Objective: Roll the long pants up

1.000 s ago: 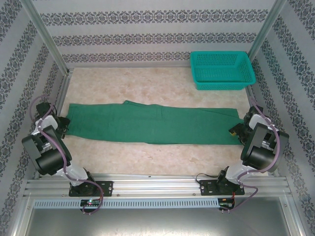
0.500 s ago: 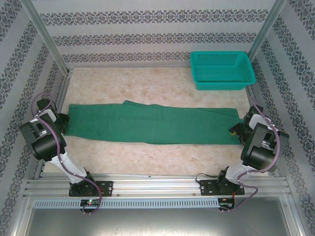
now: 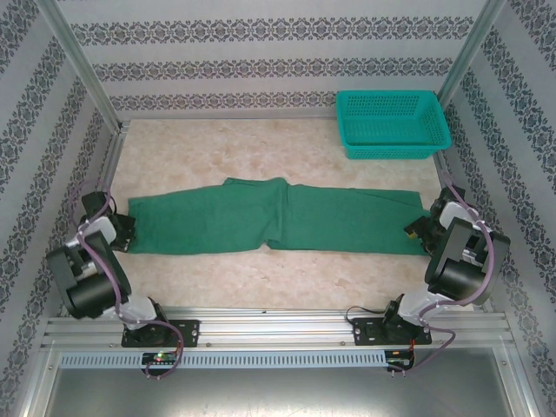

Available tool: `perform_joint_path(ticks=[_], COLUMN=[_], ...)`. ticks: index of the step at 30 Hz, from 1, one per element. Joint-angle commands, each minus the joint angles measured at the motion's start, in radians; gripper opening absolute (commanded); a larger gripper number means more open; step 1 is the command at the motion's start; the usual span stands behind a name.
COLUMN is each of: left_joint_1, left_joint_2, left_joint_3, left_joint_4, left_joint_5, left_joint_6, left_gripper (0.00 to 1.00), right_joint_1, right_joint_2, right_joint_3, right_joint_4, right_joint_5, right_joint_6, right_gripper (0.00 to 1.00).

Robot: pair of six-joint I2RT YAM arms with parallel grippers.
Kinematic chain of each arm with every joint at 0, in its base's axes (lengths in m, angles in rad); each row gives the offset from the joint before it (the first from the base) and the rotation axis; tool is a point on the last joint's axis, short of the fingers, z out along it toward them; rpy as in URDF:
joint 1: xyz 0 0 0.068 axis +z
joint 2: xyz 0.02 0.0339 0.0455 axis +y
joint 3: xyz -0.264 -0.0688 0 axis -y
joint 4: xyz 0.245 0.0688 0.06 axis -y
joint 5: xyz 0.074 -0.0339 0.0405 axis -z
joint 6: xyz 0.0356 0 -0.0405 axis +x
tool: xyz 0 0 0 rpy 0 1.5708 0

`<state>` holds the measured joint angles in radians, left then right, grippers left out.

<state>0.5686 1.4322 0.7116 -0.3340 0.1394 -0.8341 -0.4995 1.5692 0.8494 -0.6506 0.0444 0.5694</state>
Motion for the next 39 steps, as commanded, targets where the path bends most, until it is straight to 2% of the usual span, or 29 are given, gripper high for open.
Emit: perform_joint_path(ticks=[1,3,6,9,10,11,12,14,17,21,25,31,36,38,39], left_joint_1=[-0.003,-0.002,0.017,0.064,0.068,0.07,0.07,0.068,0.049,0.033,0.033,0.031,0.024,0.022,0.023], left_joint_2=[-0.156,-0.213,-0.194,-0.142,-0.125,-0.093,-0.053,-0.013,-0.015,-0.007,0.103,0.339,0.386,0.401,0.408], left_joint_3=[0.002,0.026,0.125,0.196,0.205,0.233,0.271,0.3,0.316,0.357,0.432,0.524,0.476,0.473,0.475], left_joint_4=[-0.206,-0.242,-0.296,-0.296,-0.268,-0.269,-0.292,-0.287,-0.286,-0.269,-0.244,-0.192,-0.121,-0.112,-0.115], left_joint_5=[-0.091,-0.147,-0.212,-0.163,-0.132,-0.095,-0.064,0.012,0.016,-0.032,-0.055,0.071,0.13,0.135,0.136], left_joint_6=[0.029,0.052,0.08,0.073,0.074,0.079,0.07,0.061,0.057,0.096,0.13,0.138,0.119,0.123,0.123], left_gripper=[0.0,0.0,0.0,0.0,0.03,0.13,0.3,0.42,0.56,0.58,0.61,0.61,0.6,0.56,0.47], right_joint_1=[0.002,0.004,0.004,-0.003,-0.004,-0.008,-0.01,-0.01,-0.011,-0.011,-0.004,0.011,0.023,0.033,0.037], right_joint_2=[-0.036,-0.034,-0.026,-0.034,-0.04,-0.044,-0.045,-0.041,-0.034,-0.032,-0.019,0.002,0.011,0.023,0.027], right_joint_3=[0.045,0.076,0.111,0.125,0.125,0.122,0.123,0.123,0.119,0.103,0.091,0.091,0.097,0.102,0.103], right_joint_4=[-0.021,-0.038,-0.058,-0.069,-0.068,-0.065,-0.065,-0.065,-0.059,-0.039,-0.024,-0.006,0.002,0.005,0.005], right_joint_5=[0.008,0.008,0.01,0.013,0.014,0.006,-0.002,-0.006,-0.017,-0.024,-0.032,-0.044,-0.042,-0.041,-0.04], right_joint_6=[0.002,-0.001,-0.006,-0.015,-0.014,-0.015,-0.014,-0.013,-0.011,-0.004,0.0,0.01,0.019,0.021,0.023], right_gripper=[0.93,0.93,0.93,0.93,0.94,0.94,0.94,0.94,0.95,0.95,0.94,0.94,0.94,0.94,0.94])
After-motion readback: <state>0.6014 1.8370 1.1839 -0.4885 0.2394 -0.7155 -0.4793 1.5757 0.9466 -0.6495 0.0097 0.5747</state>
